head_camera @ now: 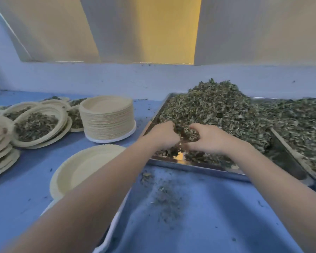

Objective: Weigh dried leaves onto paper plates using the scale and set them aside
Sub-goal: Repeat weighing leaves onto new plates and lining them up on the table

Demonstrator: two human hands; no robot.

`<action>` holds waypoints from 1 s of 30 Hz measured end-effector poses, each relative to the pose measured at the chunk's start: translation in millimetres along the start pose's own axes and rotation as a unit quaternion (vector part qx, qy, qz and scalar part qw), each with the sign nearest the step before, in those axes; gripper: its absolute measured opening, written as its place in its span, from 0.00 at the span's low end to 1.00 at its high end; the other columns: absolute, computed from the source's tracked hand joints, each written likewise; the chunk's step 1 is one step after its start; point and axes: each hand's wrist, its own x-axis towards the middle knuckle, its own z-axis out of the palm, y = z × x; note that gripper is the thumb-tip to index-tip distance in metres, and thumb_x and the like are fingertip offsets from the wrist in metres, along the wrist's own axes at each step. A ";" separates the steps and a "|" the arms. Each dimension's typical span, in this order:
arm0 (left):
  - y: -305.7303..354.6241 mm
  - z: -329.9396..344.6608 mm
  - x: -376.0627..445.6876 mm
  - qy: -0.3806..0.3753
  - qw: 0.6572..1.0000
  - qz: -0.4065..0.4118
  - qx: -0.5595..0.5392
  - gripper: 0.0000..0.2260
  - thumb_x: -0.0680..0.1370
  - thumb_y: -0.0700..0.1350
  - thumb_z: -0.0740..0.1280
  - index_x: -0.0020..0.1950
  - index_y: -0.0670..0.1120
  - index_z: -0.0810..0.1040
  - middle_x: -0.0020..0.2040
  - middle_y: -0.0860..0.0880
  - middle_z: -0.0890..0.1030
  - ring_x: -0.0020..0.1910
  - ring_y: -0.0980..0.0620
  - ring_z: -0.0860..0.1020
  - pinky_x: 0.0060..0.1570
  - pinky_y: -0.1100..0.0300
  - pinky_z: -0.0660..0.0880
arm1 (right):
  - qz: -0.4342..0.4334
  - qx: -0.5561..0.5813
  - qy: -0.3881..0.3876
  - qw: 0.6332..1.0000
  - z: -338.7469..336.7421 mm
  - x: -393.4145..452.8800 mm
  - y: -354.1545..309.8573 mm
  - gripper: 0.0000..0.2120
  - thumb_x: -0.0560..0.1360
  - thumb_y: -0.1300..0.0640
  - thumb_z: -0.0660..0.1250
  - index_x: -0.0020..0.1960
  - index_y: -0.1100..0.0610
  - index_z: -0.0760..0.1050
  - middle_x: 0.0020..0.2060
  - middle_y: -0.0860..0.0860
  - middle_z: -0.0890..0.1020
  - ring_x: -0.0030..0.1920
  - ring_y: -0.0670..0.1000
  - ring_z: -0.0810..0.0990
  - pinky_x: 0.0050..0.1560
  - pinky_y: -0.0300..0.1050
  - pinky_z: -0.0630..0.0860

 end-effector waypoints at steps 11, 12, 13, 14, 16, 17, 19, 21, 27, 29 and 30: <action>5.0 20.4 62.7 -0.177 0.982 -0.070 -0.001 0.48 0.70 0.40 0.73 0.78 0.49 0.42 0.75 0.43 0.59 0.60 0.46 0.70 0.57 0.53 0.72 | 0.025 0.116 -0.149 0.982 10.6 33.5 38.4 0.33 0.68 0.56 0.77 0.67 0.63 0.68 0.52 0.53 0.82 0.32 0.44 0.83 0.40 0.46 0.82; 3.8 21.2 65.8 -0.175 0.983 -0.045 -0.030 0.50 0.69 0.39 0.74 0.78 0.50 0.40 0.76 0.44 0.56 0.65 0.46 0.67 0.61 0.54 0.70 | 0.006 0.142 -0.147 0.979 7.3 41.8 36.1 0.32 0.68 0.59 0.76 0.68 0.61 0.67 0.54 0.52 0.79 0.31 0.42 0.82 0.35 0.41 0.81; 2.3 19.9 69.3 -0.176 0.983 -0.023 -0.040 0.51 0.68 0.39 0.75 0.78 0.50 0.41 0.77 0.45 0.54 0.69 0.46 0.64 0.62 0.56 0.67 | -0.012 0.151 -0.142 0.978 3.2 50.8 35.2 0.33 0.69 0.59 0.76 0.70 0.59 0.67 0.56 0.53 0.78 0.30 0.41 0.82 0.31 0.37 0.78; -0.2 17.1 73.3 -0.170 0.985 -0.009 -0.021 0.51 0.67 0.41 0.76 0.77 0.51 0.42 0.77 0.45 0.53 0.72 0.45 0.61 0.63 0.56 0.65 | -0.028 0.140 -0.129 0.981 -1.1 60.8 35.3 0.34 0.69 0.57 0.75 0.72 0.56 0.65 0.60 0.53 0.75 0.33 0.41 0.82 0.30 0.36 0.76; -6.8 10.3 84.6 -0.142 0.988 -0.020 0.061 0.53 0.67 0.48 0.77 0.77 0.52 0.40 0.77 0.43 0.47 0.75 0.42 0.53 0.68 0.50 0.61 | -0.040 0.081 -0.074 0.993 -7.0 84.0 38.3 0.35 0.71 0.50 0.71 0.74 0.50 0.62 0.67 0.53 0.71 0.46 0.48 0.80 0.40 0.40 0.76; -10.1 6.9 91.0 -0.128 0.987 -0.038 0.087 0.53 0.67 0.50 0.76 0.77 0.52 0.38 0.77 0.43 0.44 0.76 0.41 0.49 0.70 0.46 0.59 | -0.044 0.048 -0.044 0.997 -8.1 96.0 38.6 0.34 0.72 0.49 0.70 0.74 0.49 0.61 0.68 0.53 0.70 0.52 0.50 0.78 0.46 0.43 0.75; -15.2 4.6 102.8 -0.111 0.988 -0.064 0.090 0.53 0.68 0.52 0.75 0.77 0.51 0.36 0.77 0.44 0.40 0.76 0.41 0.47 0.71 0.42 0.57 | -0.058 0.009 -0.021 0.998 -3.5 119.2 36.0 0.34 0.73 0.49 0.68 0.75 0.48 0.58 0.72 0.54 0.65 0.62 0.54 0.73 0.58 0.47 0.73; -18.3 5.9 116.6 -0.101 0.991 -0.067 0.063 0.54 0.67 0.50 0.75 0.77 0.51 0.35 0.77 0.45 0.39 0.76 0.43 0.45 0.71 0.41 0.56 | -0.070 -0.014 -0.043 0.997 5.1 140.2 33.4 0.34 0.74 0.51 0.65 0.77 0.49 0.54 0.76 0.53 0.55 0.71 0.57 0.64 0.65 0.48 0.67; -19.1 9.0 145.5 -0.113 0.991 -0.057 -0.047 0.55 0.66 0.42 0.77 0.78 0.47 0.39 0.73 0.43 0.61 0.59 0.46 0.72 0.58 0.51 0.73 | -0.076 -0.040 -0.055 0.995 26.8 165.4 38.6 0.30 0.77 0.58 0.58 0.76 0.56 0.55 0.74 0.54 0.59 0.70 0.58 0.64 0.68 0.52 0.66; -18.5 9.0 141.5 -0.132 0.989 -0.047 -0.051 0.47 0.68 0.40 0.75 0.77 0.43 0.47 0.56 0.44 0.72 0.43 0.49 0.74 0.41 0.57 0.73 | -0.092 -0.045 -0.063 0.993 24.8 157.8 41.7 0.26 0.77 0.60 0.58 0.74 0.56 0.61 0.68 0.56 0.66 0.66 0.58 0.69 0.64 0.50 0.69; -19.0 8.3 137.7 -0.138 0.989 -0.038 -0.040 0.43 0.69 0.40 0.74 0.77 0.43 0.51 0.50 0.47 0.72 0.40 0.50 0.75 0.36 0.59 0.73 | -0.104 -0.050 -0.075 0.990 20.9 151.6 44.4 0.24 0.77 0.60 0.57 0.73 0.55 0.63 0.66 0.56 0.69 0.64 0.57 0.70 0.62 0.48 0.69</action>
